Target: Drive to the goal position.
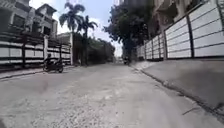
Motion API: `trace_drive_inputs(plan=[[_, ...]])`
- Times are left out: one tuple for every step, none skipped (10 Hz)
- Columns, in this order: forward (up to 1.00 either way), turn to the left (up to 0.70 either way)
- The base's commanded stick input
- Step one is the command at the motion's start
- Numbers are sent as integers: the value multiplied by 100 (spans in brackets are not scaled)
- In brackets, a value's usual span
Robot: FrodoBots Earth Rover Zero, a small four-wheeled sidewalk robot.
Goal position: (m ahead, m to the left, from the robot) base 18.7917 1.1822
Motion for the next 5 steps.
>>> trace_drive_inputs(plan=[[100, 0], [100, 0], [100, 0], [100, -4], [100, -24]])
